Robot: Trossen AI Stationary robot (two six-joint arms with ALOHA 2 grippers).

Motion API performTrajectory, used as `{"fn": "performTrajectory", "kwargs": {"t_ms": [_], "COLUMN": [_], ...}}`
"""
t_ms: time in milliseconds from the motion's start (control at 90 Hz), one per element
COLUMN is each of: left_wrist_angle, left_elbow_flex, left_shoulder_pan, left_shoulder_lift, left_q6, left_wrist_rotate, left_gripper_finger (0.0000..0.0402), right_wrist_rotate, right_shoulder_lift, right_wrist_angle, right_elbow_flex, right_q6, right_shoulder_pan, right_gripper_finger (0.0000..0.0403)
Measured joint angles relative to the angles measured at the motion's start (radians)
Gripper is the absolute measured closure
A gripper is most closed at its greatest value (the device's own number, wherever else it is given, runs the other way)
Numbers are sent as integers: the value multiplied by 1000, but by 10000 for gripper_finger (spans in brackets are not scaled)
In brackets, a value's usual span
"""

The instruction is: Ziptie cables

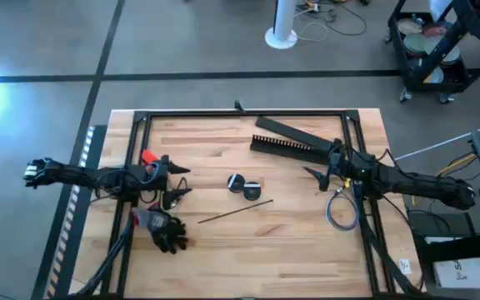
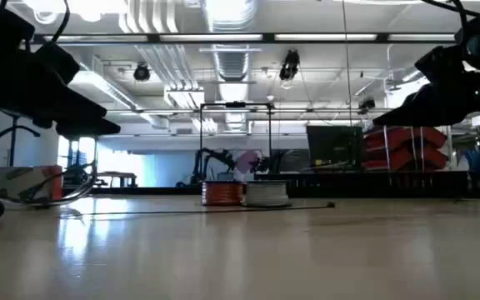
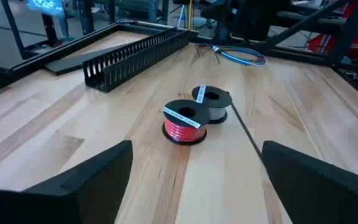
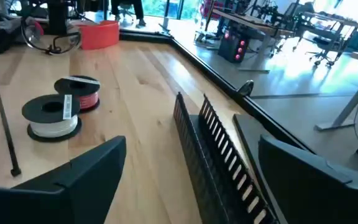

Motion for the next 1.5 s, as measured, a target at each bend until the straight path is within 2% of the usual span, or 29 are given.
{"fn": "performTrajectory", "kwargs": {"t_ms": [89,333,578,656,878,956,1178,1289,1500], "left_wrist_angle": [0,0,0,0,0,0,0,0,0], "left_elbow_flex": [0,0,0,0,0,0,0,0,0], "left_shoulder_pan": [0,0,0,0,0,0,0,0,0], "left_shoulder_lift": [0,0,0,0,0,0,0,0,0], "left_q6": [0,0,0,0,0,0,0,0,0], "left_wrist_rotate": [0,0,0,0,0,0,0,0,0], "left_gripper_finger": [56,56,56,56,56,56,56,56,56], "right_wrist_rotate": [0,0,0,-8,-34,-34,30,35,46], "right_shoulder_lift": [0,0,0,0,0,0,0,0,0], "right_wrist_angle": [0,0,0,0,3,3,12,52,128], "right_elbow_flex": [0,0,0,0,0,0,0,0,0], "right_q6": [-11,-195,-170,-61,572,677,601,609,513], "right_shoulder_pan": [0,0,0,0,0,0,0,0,0], "right_gripper_finger": [59,59,59,59,59,59,59,59,59]}}
